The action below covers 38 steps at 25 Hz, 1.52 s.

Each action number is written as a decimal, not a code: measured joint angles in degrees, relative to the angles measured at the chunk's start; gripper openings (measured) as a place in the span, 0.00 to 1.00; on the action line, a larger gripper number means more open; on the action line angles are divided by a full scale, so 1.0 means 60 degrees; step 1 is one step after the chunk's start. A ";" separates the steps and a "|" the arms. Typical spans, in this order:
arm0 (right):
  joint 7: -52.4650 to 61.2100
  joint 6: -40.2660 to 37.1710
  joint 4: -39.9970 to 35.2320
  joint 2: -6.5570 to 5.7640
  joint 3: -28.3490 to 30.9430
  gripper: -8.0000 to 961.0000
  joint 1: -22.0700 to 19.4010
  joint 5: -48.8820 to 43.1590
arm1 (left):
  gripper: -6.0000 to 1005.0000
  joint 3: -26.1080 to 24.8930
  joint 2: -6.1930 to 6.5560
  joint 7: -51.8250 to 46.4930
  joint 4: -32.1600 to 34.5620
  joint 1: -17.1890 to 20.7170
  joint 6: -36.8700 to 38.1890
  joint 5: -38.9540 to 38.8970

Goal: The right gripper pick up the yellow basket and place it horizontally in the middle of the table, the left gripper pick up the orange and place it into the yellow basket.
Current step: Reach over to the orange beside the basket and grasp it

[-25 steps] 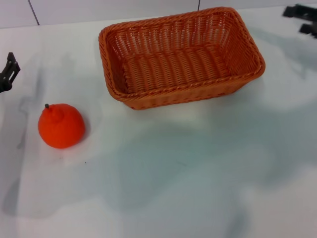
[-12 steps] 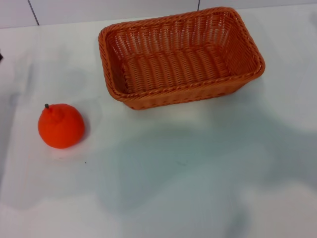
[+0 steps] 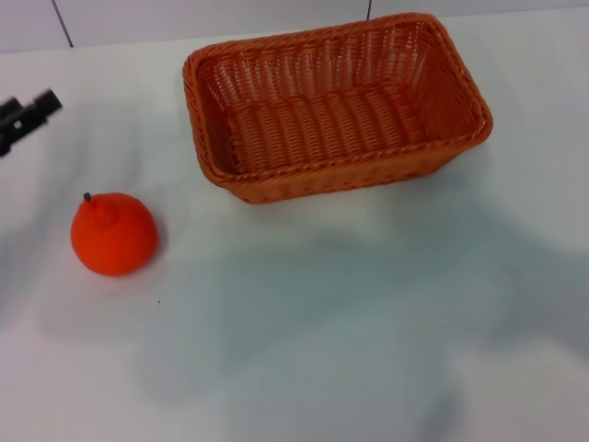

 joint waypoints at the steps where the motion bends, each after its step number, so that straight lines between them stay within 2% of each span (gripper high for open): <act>1: -0.0001 -0.0027 0.0000 -0.0008 -0.0029 0.96 0.0018 -0.0008 | 0.89 -0.0168 0.0004 -0.0138 0.0194 0.0047 0.0431 0.0424; 4: -0.0002 -0.0105 0.0001 -0.0020 -0.0081 0.96 0.0065 -0.0029 | 0.89 -0.0458 -0.0023 -0.0229 0.0765 0.0182 0.1241 0.1432; 7: -0.0004 -0.0145 0.0000 -0.0023 -0.0108 0.96 0.0083 -0.0029 | 0.89 -0.0506 -0.0020 -0.0235 0.0888 0.0194 0.1637 0.2221; 13: -0.0008 -0.0156 0.0000 -0.0026 -0.0208 0.96 0.0094 -0.0029 | 0.89 -0.0473 -0.0090 -0.0176 0.0902 0.0194 0.2165 0.2853; 18: -0.0011 -0.0190 -0.0026 -0.0016 -0.0328 0.96 0.0084 -0.0028 | 0.89 -0.0498 -0.0133 0.0077 0.0908 0.0197 0.2016 0.3026; 30: -0.0029 -0.0376 -0.0015 -0.0008 -0.0350 0.96 0.0042 -0.0030 | 0.89 -0.0410 -0.0490 0.0976 0.0836 0.0068 0.0574 0.3059; 38: -0.0029 -0.0450 -0.0007 -0.0012 -0.0358 0.96 0.0014 -0.0042 | 0.89 -0.0396 -0.0494 0.1059 0.0816 0.0088 0.0497 0.3110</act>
